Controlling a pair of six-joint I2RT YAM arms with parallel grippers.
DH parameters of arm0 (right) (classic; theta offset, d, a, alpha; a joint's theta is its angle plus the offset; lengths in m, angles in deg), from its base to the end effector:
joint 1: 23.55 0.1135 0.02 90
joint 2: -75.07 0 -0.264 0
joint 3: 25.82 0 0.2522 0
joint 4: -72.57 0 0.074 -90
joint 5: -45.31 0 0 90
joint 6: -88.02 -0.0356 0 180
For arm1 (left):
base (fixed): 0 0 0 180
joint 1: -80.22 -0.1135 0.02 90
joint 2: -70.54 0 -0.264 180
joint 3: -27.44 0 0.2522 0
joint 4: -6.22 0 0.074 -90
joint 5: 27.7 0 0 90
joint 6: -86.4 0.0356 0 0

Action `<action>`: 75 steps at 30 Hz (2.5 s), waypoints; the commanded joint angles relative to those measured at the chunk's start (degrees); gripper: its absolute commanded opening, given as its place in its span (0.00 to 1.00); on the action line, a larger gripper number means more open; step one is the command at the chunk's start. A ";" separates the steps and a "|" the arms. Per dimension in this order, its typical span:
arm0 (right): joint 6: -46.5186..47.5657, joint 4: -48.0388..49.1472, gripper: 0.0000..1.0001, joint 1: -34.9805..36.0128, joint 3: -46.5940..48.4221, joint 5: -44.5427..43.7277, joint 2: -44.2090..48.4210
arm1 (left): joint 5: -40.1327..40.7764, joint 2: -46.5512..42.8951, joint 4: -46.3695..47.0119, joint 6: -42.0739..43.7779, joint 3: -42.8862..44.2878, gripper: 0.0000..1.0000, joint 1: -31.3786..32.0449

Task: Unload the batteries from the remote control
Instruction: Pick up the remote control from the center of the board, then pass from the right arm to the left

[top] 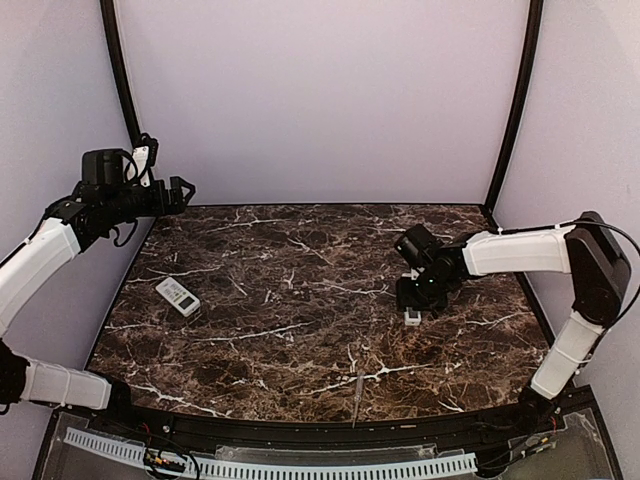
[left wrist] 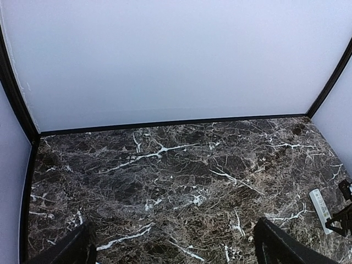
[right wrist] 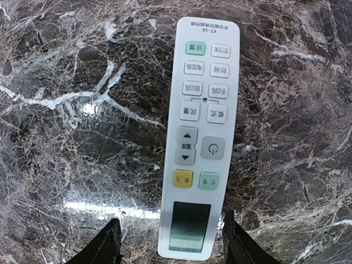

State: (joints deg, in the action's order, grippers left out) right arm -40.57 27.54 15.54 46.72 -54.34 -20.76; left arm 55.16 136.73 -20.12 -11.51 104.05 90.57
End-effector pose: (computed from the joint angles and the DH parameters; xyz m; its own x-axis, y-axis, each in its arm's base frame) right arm 0.2512 0.1964 0.1750 -0.9215 0.0436 -0.3859 0.0016 0.9941 0.1087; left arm 0.2615 -0.0522 0.3707 -0.3080 -0.0826 -0.9478 0.2559 0.9523 -0.1661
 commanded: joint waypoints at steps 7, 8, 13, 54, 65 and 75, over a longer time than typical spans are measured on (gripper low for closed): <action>-3.09 -4.80 0.56 2.48 4.03 -6.81 -5.29 | 0.49 -0.89 -1.20 0.24 -0.87 0.99 -0.15; -3.34 -4.92 0.56 2.54 4.13 -6.94 -5.54 | 0.53 -0.89 -1.26 0.25 -0.82 0.99 -0.15; -4.42 -5.22 0.52 2.54 4.05 -7.86 -6.06 | 0.53 -0.81 -1.31 0.19 -0.85 0.99 -0.15; 16.57 25.66 0.05 3.00 9.53 56.35 11.82 | -39.40 1.53 18.87 -7.00 -5.29 0.96 14.40; 14.51 29.12 0.04 4.52 13.10 69.73 10.12 | -42.68 9.03 39.52 -24.08 -5.94 0.97 24.15; 15.75 27.57 0.03 5.73 13.89 69.24 8.07 | -42.67 13.09 44.47 -31.51 -3.52 0.96 26.12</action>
State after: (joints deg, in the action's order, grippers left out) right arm -25.62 53.90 20.50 58.46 13.68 -12.04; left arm 13.17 149.23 19.96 -38.87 98.52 116.56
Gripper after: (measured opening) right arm 0.334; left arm 0.971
